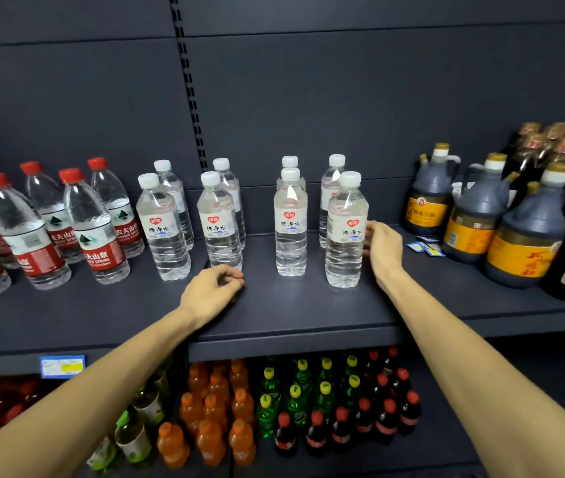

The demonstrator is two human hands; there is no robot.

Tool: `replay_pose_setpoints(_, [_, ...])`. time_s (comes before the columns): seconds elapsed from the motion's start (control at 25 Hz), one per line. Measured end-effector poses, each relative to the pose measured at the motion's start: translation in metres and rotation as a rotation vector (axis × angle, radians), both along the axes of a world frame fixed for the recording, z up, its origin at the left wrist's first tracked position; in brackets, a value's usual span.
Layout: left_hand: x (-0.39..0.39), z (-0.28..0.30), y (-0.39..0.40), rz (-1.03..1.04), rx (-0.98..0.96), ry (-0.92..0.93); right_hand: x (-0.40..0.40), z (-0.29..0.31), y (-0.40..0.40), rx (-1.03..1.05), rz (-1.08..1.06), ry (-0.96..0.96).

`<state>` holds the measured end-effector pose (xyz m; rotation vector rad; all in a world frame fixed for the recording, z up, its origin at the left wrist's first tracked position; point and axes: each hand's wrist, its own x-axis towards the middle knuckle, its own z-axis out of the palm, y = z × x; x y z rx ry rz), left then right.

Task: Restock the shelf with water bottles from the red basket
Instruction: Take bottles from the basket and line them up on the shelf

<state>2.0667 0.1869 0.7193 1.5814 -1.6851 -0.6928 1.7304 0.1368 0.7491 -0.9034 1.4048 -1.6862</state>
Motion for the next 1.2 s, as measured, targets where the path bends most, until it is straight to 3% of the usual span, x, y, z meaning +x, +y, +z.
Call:
replay_pose_setpoints(0.08, [-0.005,0.004,0.003,-0.001,-0.007,0.029,0.010,0.006,0.019,-0.059,-0.006,-0.083])
replay_pose_setpoints(0.12, [-0.006,0.007,0.005,0.001,-0.023,0.041,0.016,0.008,0.028,-0.095,0.011,-0.037])
replay_pose_setpoints(0.28, [-0.004,0.014,0.018,-0.012,-0.062,0.074,0.037,-0.002,0.065,-0.175,0.088,0.256])
replay_pose_setpoints(0.44, [0.003,0.019,0.029,-0.027,-0.098,0.094,0.044,0.000,0.065,-0.143,-0.001,0.515])
replay_pose_setpoints(1.2, [0.049,0.024,0.038,0.108,-0.141,-0.020,0.048,0.001,0.043,-0.118,-0.056,0.611])
